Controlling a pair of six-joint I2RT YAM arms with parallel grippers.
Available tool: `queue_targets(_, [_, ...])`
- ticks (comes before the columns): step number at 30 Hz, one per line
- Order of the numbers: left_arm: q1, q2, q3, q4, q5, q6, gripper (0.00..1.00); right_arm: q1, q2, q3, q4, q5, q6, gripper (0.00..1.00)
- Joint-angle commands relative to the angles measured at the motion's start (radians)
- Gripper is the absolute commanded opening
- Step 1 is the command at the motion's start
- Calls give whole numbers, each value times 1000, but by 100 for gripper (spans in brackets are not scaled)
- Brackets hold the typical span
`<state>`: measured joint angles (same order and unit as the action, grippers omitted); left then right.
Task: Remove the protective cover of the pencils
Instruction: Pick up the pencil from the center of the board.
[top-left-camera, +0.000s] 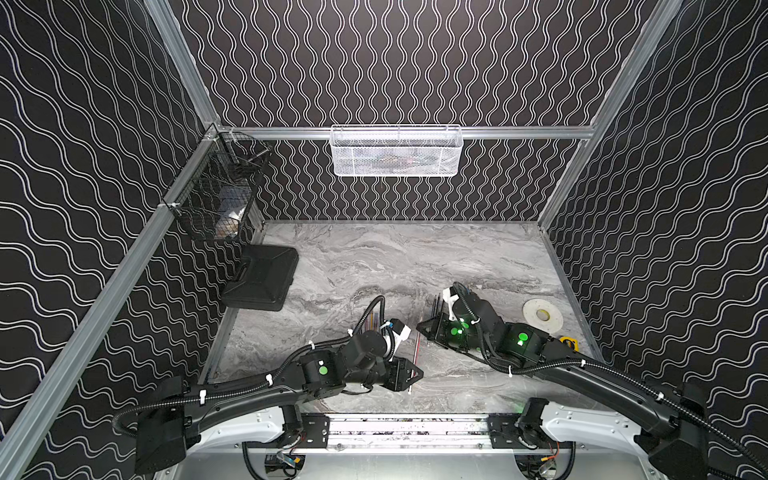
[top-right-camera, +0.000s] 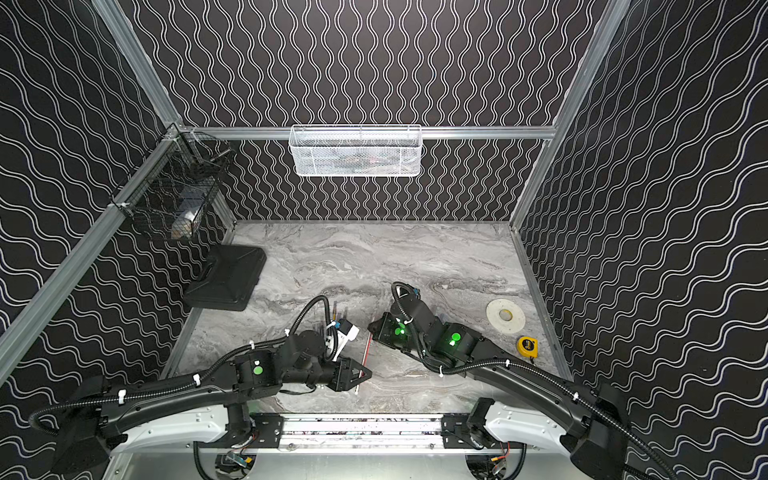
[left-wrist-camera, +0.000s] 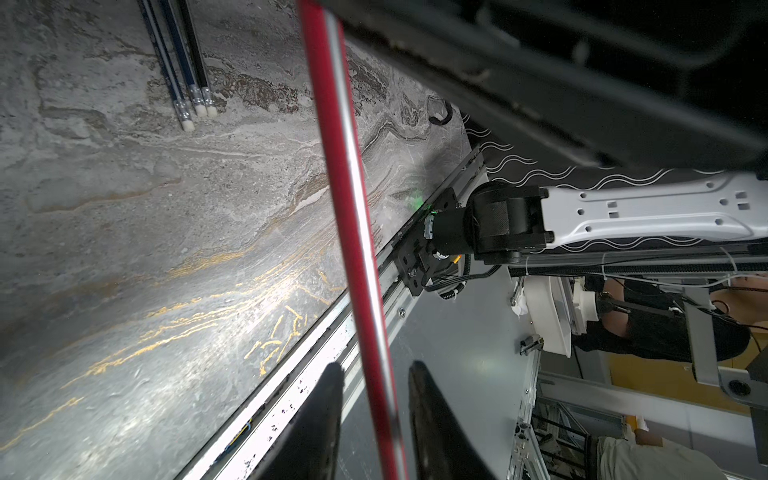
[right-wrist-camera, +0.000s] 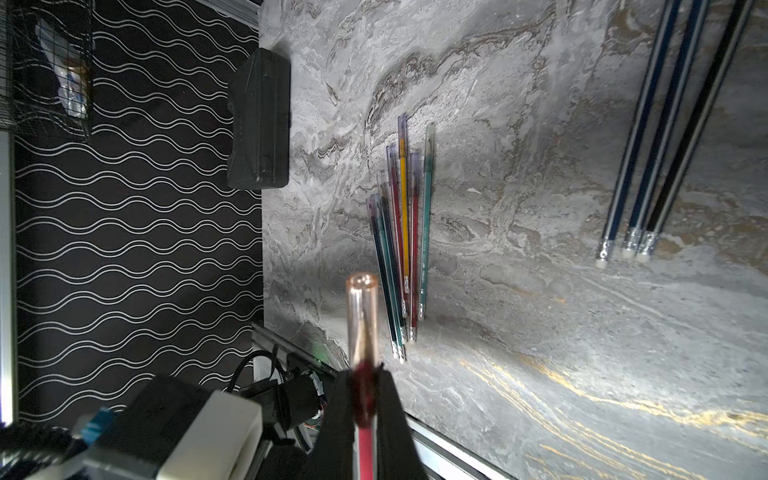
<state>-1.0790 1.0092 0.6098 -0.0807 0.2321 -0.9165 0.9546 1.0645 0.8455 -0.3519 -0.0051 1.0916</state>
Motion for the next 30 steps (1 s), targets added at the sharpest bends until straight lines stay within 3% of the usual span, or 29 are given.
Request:
queue_targets(1, [-1, 2, 16, 39, -20, 4, 27, 1, -7, -11, 44, -8, 32, 4])
queue_targets(5, [-1, -1, 17, 21, -40, 12, 23, 1, -8, -31, 74, -26, 50, 4])
queue_targets(8, [0, -7, 34, -26, -54, 39, 1, 1, -5, -38, 86, -39, 50, 5])
queue_targets(10, [-1, -12, 63, -100, -69, 78, 0, 1, -9, -34, 72, -37, 26, 8])
queue_targets(17, [1, -79, 187, -479, -203, 277, 0, 1, -90, 2, -46, 12, -73, 39])
queue_targets(21, [9, -74, 277, -682, -234, 405, 0, 0, -155, 8, -109, 41, -123, 39])
queue_targets(24, [8, -76, 289, -637, -74, 450, 0, 0, -206, -16, -106, 47, -159, 40])
queue_targets(27, [8, -61, 329, -701, -60, 480, 0, 0, -259, -54, -50, 13, -189, 39])
queue_targets(30, [9, -128, 280, -629, -36, 472, 0, -1, -288, -83, 14, -31, -198, 38])
